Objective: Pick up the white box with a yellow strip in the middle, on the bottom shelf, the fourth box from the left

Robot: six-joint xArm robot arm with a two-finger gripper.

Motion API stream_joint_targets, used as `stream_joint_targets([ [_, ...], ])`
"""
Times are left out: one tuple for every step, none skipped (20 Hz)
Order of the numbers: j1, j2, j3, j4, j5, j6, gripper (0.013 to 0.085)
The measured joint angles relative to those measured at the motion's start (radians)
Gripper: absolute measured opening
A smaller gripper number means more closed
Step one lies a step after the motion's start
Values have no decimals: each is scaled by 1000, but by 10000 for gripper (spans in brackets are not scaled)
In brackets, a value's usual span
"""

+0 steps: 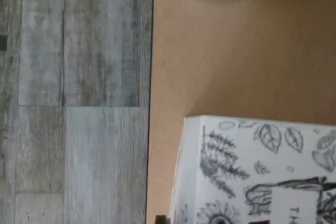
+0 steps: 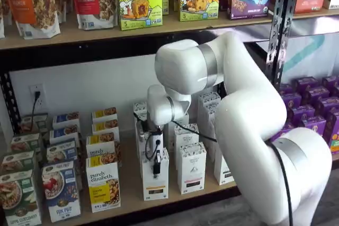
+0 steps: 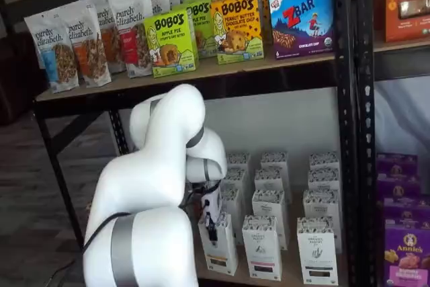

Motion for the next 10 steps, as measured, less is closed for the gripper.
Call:
stream_joint_targets([
  [1, 3, -2, -2, -2, 3, 650],
  [3, 5, -4, 0, -3, 2, 650],
  [3, 7, -6, 2, -4, 1, 650],
  [4, 9, -9, 4, -4, 0, 650],
  [5, 11, -10, 6, -4, -1, 650],
  [5, 11, -11, 9, -3, -3, 650],
  [5, 12, -13, 12, -1, -5, 650],
  [4, 12, -14, 13, 0, -7, 650],
  [4, 12, -14, 13, 1, -7, 650],
  [4, 12, -14, 13, 0, -7, 650],
])
